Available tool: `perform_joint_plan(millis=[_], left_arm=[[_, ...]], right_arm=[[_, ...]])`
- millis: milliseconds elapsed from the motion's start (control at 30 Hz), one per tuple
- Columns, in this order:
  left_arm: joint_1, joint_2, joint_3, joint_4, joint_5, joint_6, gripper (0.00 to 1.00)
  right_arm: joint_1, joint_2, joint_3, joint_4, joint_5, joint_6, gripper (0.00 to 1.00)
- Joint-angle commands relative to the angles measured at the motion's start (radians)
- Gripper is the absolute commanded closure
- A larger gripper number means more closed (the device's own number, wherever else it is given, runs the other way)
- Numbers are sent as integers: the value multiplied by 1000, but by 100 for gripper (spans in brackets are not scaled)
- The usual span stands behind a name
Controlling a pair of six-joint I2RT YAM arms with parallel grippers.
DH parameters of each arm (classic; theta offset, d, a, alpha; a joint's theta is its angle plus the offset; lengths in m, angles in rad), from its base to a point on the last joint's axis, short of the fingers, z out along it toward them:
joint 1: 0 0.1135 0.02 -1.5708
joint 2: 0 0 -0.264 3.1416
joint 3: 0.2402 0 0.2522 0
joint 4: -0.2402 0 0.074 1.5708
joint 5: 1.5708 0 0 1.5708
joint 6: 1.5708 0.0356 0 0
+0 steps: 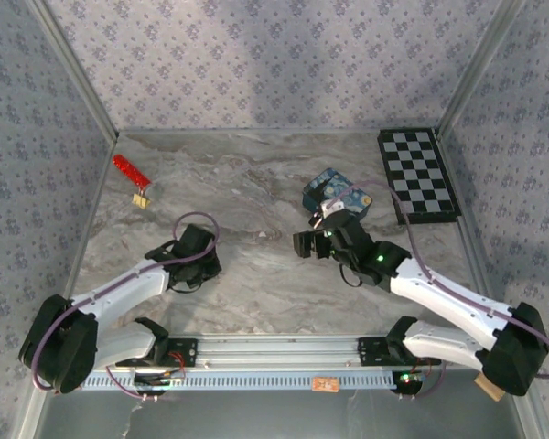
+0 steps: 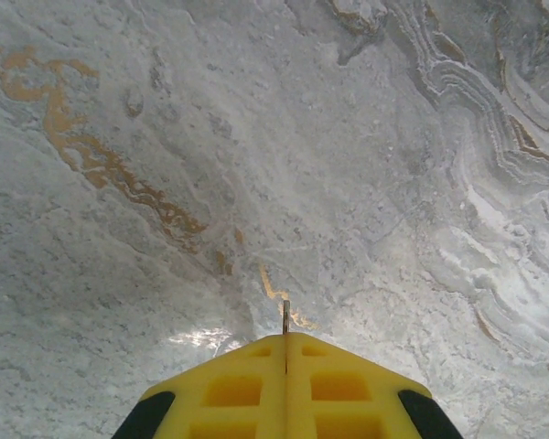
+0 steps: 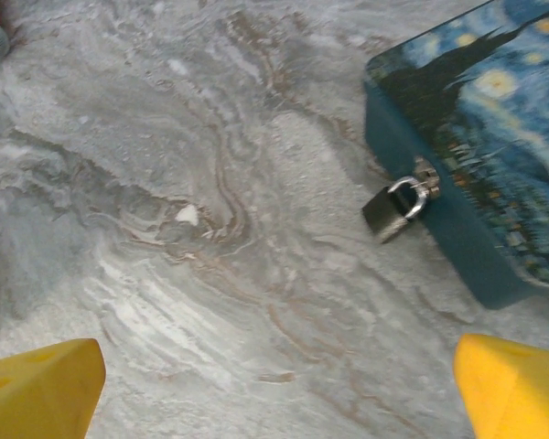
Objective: Unlock the padlock with the key
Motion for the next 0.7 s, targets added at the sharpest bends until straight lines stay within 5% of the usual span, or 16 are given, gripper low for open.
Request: perform_joint_plan(millis=[0, 200, 667], left_arm=[[-9, -62, 16, 68, 19, -75, 100], [-20, -137, -3, 345, 13, -219, 100], [-70, -68, 180, 731, 158, -72, 100]], right_arm=[[36, 47, 3, 90, -62, 90, 0], [18, 86, -15, 277, -207, 371, 0], [-175, 63, -108, 719, -566, 537, 4]])
